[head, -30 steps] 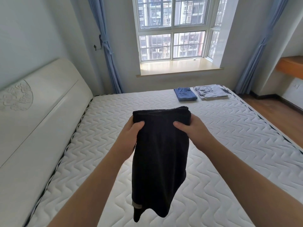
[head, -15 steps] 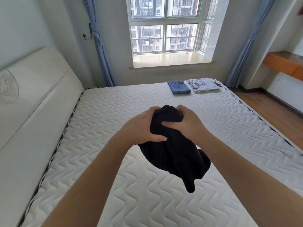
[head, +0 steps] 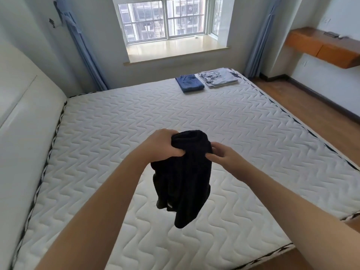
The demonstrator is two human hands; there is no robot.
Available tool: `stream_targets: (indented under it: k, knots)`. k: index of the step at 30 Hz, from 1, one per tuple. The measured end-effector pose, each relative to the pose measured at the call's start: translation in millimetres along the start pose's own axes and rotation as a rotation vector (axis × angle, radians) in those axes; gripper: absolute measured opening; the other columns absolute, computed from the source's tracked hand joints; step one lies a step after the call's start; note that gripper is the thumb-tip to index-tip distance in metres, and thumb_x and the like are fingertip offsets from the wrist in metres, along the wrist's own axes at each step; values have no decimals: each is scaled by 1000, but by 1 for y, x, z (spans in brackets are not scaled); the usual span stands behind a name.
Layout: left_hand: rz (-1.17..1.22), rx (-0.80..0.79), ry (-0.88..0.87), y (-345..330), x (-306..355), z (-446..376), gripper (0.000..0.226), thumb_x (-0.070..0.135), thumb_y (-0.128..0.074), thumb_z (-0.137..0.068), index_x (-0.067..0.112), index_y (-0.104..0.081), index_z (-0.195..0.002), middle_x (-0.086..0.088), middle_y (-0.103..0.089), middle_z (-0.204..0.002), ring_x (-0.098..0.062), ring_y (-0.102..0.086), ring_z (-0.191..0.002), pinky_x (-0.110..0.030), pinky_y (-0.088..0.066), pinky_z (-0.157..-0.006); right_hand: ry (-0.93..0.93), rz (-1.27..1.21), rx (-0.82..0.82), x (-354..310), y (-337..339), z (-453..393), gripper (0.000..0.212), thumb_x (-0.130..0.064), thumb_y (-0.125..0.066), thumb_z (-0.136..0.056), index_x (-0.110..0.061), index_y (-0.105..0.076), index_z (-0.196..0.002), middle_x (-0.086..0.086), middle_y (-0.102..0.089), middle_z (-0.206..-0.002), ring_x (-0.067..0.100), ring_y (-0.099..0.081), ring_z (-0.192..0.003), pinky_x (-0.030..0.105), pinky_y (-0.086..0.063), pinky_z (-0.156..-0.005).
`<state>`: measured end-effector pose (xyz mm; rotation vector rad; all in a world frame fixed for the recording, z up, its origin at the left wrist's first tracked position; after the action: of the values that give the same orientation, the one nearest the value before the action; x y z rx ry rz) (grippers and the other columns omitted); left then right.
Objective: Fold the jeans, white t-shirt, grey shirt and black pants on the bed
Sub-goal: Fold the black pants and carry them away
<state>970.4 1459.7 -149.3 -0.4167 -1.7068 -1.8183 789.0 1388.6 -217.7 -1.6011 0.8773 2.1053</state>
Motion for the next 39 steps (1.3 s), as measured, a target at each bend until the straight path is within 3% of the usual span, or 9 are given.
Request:
stream_targets:
  k: [7,10,14,18,23,27,33,37,39]
  knots:
    - [-27,-118,25,-6,48,2,38,81,-63,-62,51,-64,-86,30,-67,-86,13,-62,-78,-13,-46,-63,-362,-69,18,156,25,21,49,-54,-46,-98,-25,-52,-136,-6,-57,-134,13,-53,-124,40,-40,-109]
    - [-42,-103,54,3,69,2,40,84,-58,-59,56,-63,-87,31,-68,-87,11,-63,-80,-16,-47,-66,-524,-121,14,204,32,25,50,-66,-40,-95,-30,-54,-126,-8,-51,-137,14,-43,-128,39,-30,-110]
    - [-12,-34,64,17,90,2,28,81,-60,-59,66,-63,-83,29,-70,-84,9,-66,-79,-16,-47,-67,-733,-231,26,255,42,32,89,-88,-43,-75,-25,-56,-136,-2,-49,-144,21,-39,-138,41,-23,-117]
    - [76,43,114,21,89,11,31,70,-68,-64,57,-67,-92,22,-73,-90,3,-69,-84,-20,-51,-71,-667,-509,-70,261,44,16,74,-77,-55,-77,-19,-67,-122,3,-68,-124,20,-60,-118,38,-37,-112]
    - [95,136,196,14,64,23,9,39,-75,-85,45,-71,-89,14,-75,-85,0,-70,-80,-24,-50,-69,-506,-660,-52,234,70,-16,45,-38,-58,-96,-5,-61,-126,15,-67,-123,27,-65,-113,40,-49,-100]
    - [144,233,310,10,21,44,27,59,-65,-70,41,-70,-89,10,-75,-82,-3,-70,-77,-26,-51,-65,-461,-388,69,222,117,-27,36,-46,-57,-95,-20,-66,-117,6,-68,-118,26,-62,-112,45,-45,-104]
    - [335,259,521,-43,-49,71,24,58,-67,-68,46,-71,-88,11,-76,-88,-5,-71,-83,-25,-52,-67,-372,-274,147,211,168,-30,27,-53,-52,-90,-34,-71,-90,-10,-72,-95,12,-64,-95,27,-46,-75]
    - [432,248,575,-83,-71,67,44,58,-67,-64,30,-72,-97,8,-76,-92,-8,-72,-87,-27,-51,-70,-286,-406,143,212,186,-31,22,-44,-63,-85,-25,-70,-94,2,-72,-105,26,-63,-109,43,-46,-101]
    - [485,247,577,-98,-76,63,40,53,-66,-67,35,-70,-102,10,-75,-96,-5,-70,-90,-26,-50,-73,-271,-474,152,209,198,-27,31,-47,-75,-77,-24,-70,-97,8,-71,-109,30,-64,-111,46,-49,-97]
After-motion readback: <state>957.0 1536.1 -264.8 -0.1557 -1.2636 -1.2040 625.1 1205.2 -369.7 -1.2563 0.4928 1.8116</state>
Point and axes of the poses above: each hand's wrist, its own z-axis away from the middle knuckle, its own y-axis out of the back of the hand, x = y × z, the point moved 9 cm from there along -z, towards the middle knuckle
